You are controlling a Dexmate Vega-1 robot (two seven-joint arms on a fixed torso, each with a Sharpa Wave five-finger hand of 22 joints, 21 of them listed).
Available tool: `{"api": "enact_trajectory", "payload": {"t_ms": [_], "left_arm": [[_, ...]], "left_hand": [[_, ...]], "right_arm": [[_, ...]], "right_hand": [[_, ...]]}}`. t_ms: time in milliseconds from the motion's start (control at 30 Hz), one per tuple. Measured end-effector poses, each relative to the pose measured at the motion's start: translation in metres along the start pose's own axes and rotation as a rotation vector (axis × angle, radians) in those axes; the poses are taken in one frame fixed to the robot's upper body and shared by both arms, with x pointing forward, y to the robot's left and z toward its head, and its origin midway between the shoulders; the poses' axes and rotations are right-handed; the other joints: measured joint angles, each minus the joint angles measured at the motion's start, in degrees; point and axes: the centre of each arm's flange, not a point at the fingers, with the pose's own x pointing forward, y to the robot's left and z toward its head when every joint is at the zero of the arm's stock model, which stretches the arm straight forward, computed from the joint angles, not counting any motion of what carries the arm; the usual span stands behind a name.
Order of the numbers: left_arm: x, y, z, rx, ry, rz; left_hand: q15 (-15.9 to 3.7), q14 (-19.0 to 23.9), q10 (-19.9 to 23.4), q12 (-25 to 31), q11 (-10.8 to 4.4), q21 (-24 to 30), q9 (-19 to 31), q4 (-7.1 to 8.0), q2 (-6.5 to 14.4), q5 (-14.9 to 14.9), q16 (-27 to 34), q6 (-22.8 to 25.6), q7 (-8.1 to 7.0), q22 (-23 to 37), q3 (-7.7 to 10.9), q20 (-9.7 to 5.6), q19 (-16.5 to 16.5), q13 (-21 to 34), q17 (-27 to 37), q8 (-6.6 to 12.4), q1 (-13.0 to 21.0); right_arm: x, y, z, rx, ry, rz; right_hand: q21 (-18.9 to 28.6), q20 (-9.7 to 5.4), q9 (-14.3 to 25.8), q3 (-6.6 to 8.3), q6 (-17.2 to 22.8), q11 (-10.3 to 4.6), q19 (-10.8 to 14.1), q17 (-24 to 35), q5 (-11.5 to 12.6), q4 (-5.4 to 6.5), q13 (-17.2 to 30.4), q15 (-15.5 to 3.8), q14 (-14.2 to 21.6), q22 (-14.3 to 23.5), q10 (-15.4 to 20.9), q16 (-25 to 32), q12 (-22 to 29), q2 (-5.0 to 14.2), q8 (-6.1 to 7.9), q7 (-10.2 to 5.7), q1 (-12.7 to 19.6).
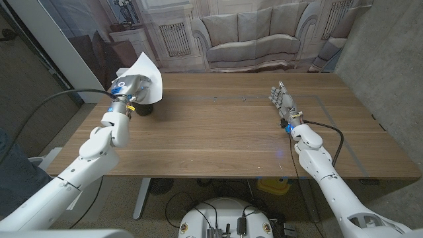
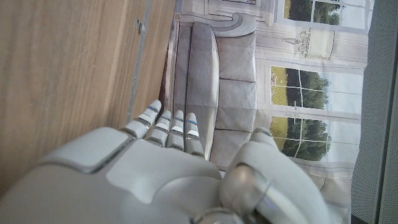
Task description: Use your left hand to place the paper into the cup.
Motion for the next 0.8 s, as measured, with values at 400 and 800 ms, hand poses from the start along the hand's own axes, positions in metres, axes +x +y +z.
{"api": "enact_trajectory", "payload": {"t_ms": [400, 800], "left_arm": [[0.007, 0.003, -0.019, 0.025, 0.019, 0.018], [0.014, 0.004, -0.033, 0.046, 0.039, 0.027]], "left_hand": [[0.0, 0.0, 0.53, 0.0, 0.09, 0.0, 0.0, 0.06, 0.0, 0.0, 0.0, 0.55, -0.13, 0.0, 0.42, 0.0, 0.0, -0.02, 0.0, 0.0, 0.0], [0.05, 0.48, 0.72, 0.0, -0.11, 0.0, 0.0, 0.17, -0.01, 0.0, 0.0, 0.81, 0.01, 0.0, 0.79, 0.0, -0.42, -0.02, 0.0, 0.0, 0.01]], "right_arm": [[0.005, 0.002, 0.0, -0.001, 0.005, 0.001], [0.009, 0.004, -0.003, -0.002, 0.015, -0.001]], "right_hand": [[0.0, 0.0, 0.0, 0.0, 0.0, 0.0, 0.0, -0.14, 0.0, 0.0, 0.0, 0.0, 0.0, 0.0, 0.0, 0.0, 0.0, 0.0, 0.0, 0.0, 0.0], [-0.34, 0.21, 0.0, 0.0, 0.0, 0.0, 0.21, 0.0, 0.0, 0.0, 0.0, 0.0, 0.0, 0.0, 0.0, 0.0, 0.0, 0.0, 0.0, 0.0, 0.0]]}}
